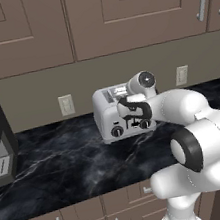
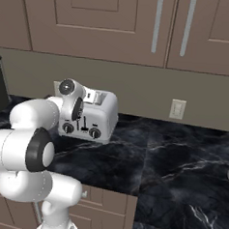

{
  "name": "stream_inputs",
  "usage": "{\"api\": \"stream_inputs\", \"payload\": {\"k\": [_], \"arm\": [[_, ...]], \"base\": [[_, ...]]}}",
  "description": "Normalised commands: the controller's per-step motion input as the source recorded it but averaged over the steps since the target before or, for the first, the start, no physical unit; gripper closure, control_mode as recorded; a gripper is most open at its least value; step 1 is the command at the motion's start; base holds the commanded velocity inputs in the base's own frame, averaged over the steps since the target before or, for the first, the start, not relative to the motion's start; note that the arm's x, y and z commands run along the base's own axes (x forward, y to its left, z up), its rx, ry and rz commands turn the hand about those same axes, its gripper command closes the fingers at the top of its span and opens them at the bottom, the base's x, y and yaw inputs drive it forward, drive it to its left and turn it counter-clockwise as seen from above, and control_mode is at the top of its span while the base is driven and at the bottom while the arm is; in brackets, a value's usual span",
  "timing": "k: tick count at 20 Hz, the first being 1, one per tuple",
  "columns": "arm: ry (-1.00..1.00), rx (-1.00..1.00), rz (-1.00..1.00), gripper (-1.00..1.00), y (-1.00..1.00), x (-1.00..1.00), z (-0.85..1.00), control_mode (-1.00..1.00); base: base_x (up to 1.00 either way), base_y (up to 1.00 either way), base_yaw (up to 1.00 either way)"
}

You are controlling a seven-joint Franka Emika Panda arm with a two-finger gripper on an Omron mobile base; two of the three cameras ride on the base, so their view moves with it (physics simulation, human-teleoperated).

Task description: Start the toaster. Once the lever pops up, take the bread to the plate on the dining counter.

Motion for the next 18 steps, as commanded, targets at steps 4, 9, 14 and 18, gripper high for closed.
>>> {"api": "stream_inputs", "payload": {"k": [4, 9, 14, 18], "arm": [[0.00, 0.00, 0.00, -1.00, 0.00, 0.00, 0.00, -1.00], [0.00, 0.00, 0.00, -1.00, 0.00, 0.00, 0.00, -1.00], [0.00, 0.00, 0.00, -1.00, 0.00, 0.00, 0.00, -1.00], [0.00, 0.00, 0.00, -1.00, 0.00, 0.00, 0.00, -1.00]], "base": [[0.00, 0.00, 0.00], [0.00, 0.00, 0.00], [0.00, 0.00, 0.00], [0.00, 0.00, 0.00]]}}
